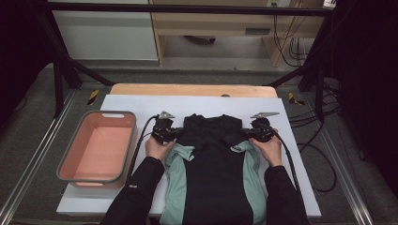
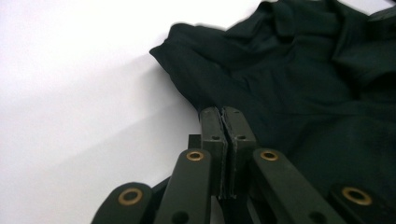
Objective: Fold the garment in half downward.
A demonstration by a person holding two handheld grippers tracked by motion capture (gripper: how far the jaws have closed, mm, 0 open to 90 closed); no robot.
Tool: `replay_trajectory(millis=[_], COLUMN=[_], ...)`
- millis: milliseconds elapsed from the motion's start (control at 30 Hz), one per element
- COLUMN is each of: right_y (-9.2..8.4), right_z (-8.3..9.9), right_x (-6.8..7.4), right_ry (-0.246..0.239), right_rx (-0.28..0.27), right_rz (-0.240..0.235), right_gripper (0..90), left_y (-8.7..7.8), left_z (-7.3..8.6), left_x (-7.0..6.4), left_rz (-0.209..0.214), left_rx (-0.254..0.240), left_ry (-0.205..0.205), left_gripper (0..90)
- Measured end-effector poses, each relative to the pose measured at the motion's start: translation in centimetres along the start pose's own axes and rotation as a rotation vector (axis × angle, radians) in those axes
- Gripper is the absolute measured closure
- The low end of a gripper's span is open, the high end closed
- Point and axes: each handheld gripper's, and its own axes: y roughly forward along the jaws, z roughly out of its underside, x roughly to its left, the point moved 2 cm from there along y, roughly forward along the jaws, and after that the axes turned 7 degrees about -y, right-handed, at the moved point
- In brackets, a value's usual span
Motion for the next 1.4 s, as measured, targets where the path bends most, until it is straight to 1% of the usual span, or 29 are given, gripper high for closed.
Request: replay_trajectory(millis=[33, 133, 233, 300, 400, 500, 600, 700, 733, 767, 833, 933, 1000, 1067, 1100, 1167, 1267, 1367, 1400], right_y=[-0.1, -0.6, -1.0, -1.4, -1.9, -2.3, -2.8, -3.3, -3.6, -3.8, -4.1, -4.2, -4.2, -4.3, -4.4, -4.7, -5.4, -6.0, -6.2], right_z=[-0.2, -1.2, -2.0, -2.7, -3.7, -4.7, -5.8, -6.9, -7.3, -7.6, -7.8, -7.3, -7.0, -6.5, -6.3, -5.8, -5.2, -4.9, -4.8], right_x=[0.1, 0.3, 0.4, 0.2, 0.0, -0.1, -0.1, -0.2, -0.3, -0.3, -0.3, 0.1, 0.3, 0.6, 0.7, 1.0, 1.5, 2.2, 2.4], right_ry=[-0.001, -0.015, -0.024, -0.034, -0.035, -0.042, -0.049, -0.061, -0.064, -0.067, -0.077, -0.108, -0.115, -0.121, -0.116, -0.118, -0.127, -0.146, -0.144], right_rx=[-0.004, -0.029, -0.045, -0.062, -0.09, -0.117, -0.156, -0.198, -0.223, -0.234, -0.253, -0.228, -0.23, -0.231, -0.234, -0.24, -0.257, -0.27, -0.273], right_rz=[0.001, 0.013, 0.027, 0.04, 0.059, 0.075, 0.094, 0.116, 0.126, 0.129, 0.133, 0.134, 0.131, 0.127, 0.127, 0.128, 0.128, 0.127, 0.127], right_gripper=[87.0, 87.1, 87.1, 87.1, 87.2, 87.3, 87.3, 87.4, 87.4, 87.4, 87.4, 87.3, 87.2, 87.2, 87.2, 87.2, 87.2, 87.1, 87.1], left_y=[-0.2, -0.9, -1.5, -2.1, -2.7, -3.1, -3.3, -3.9, -4.1, -4.2, -4.5, -4.7, -4.9, -5.2, -5.4, -5.8, -6.5, -7.2, -7.4], left_z=[-0.3, -1.2, -2.3, -3.3, -4.7, -5.9, -7.3, -8.6, -8.8, -9.0, -8.9, -8.1, -7.5, -6.8, -6.4, -5.8, -5.2, -4.5, -4.3], left_x=[-0.1, -0.4, -0.5, -0.5, -0.4, -0.4, -0.3, -0.3, -0.3, -0.3, -0.3, -0.5, -0.6, -0.8, -0.9, -1.2, -1.5, -2.1, -2.4], left_rz=[-0.003, 0.001, -0.008, -0.016, -0.03, -0.034, -0.045, -0.044, -0.046, -0.047, -0.044, -0.033, -0.027, -0.013, -0.005, 0.001, 0.008, 0.029, 0.037], left_rx=[-0.005, -0.028, -0.046, -0.064, -0.084, -0.109, -0.115, -0.154, -0.162, -0.172, -0.179, -0.182, -0.186, -0.202, -0.209, -0.228, -0.241, -0.261, -0.265], left_ry=[0.012, 0.026, 0.045, 0.051, 0.06, 0.061, 0.073, 0.07, 0.07, 0.07, 0.075, 0.089, 0.094, 0.095, 0.097, 0.103, 0.113, 0.112, 0.115], left_gripper=[87.8, 87.9, 88.0, 88.0, 88.2, 88.4, 88.4, 88.4, 88.4, 88.4, 88.4, 88.3, 88.3, 88.3, 88.3, 88.2, 88.2, 88.2, 88.2])
